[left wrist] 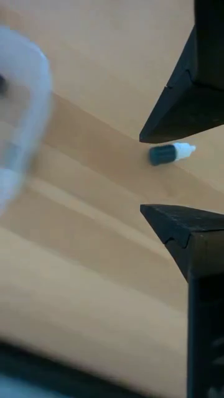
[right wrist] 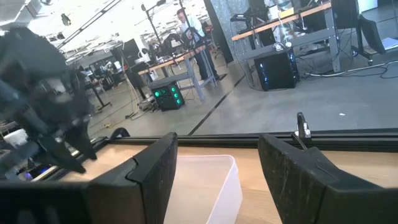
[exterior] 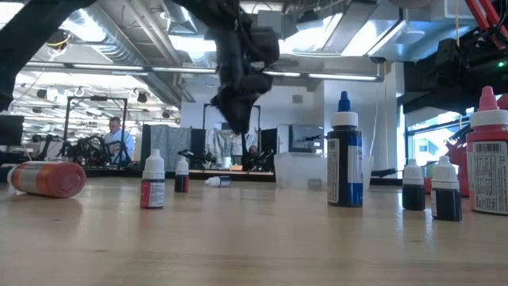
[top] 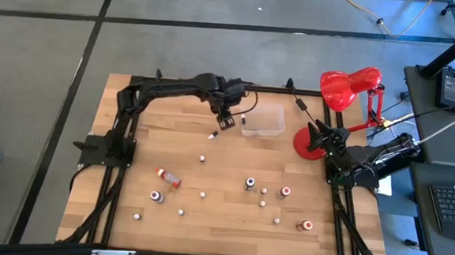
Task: Pick & Place food coloring
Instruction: Put the top small blue food coloring bottle in the transparent bin
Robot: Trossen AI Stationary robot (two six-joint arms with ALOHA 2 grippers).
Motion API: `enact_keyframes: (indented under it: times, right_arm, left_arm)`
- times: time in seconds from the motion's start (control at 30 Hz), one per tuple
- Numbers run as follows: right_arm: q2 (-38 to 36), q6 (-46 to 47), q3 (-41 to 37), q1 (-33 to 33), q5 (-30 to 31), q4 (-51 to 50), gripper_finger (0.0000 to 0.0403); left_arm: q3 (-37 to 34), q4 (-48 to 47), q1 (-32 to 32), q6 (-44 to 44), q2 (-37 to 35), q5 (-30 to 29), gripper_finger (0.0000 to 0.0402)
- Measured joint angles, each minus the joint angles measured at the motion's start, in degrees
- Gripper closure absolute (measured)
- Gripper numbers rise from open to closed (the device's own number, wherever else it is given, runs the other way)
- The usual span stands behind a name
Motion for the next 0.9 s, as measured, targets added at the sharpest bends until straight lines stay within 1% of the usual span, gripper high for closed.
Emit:
enact_keyframes:
  times: [0.1, 0.23, 0.37, 0.57, 0.9]
  right_arm:
    - [0.00, -0.01, 0.00, 0.00, 0.00, -0.01, 0.0176]
    - [0.00, 0.00, 0.00, 0.00, 0.02, -0.09, 0.0176]
    - [0.00, -0.02, 0.01, 0.02, 0.28, -0.13, 0.0176]
    - [0.00, 0.00, 0.00, 0.02, 0.37, -0.37, 0.0176]
    - [0.00, 0.00, 0.02, 0.02, 0.42, -0.37, 0.0176]
  left_arm:
    - [-4.14, 1.69, -0.04, -3.28, 0.02, -0.22, 0.0235]
    - [-9.23, 3.46, -0.48, -5.49, 0.02, -0.04, 0.0235]
    - [-12.57, 6.17, -0.75, -6.79, 0.02, 2.20, 0.0235]
    - [-14.73, 9.11, -1.73, -6.82, 0.02, 4.59, 0.0235]
    - [-15.97, 10.85, -3.67, -6.80, 0.69, 4.31, 0.0235]
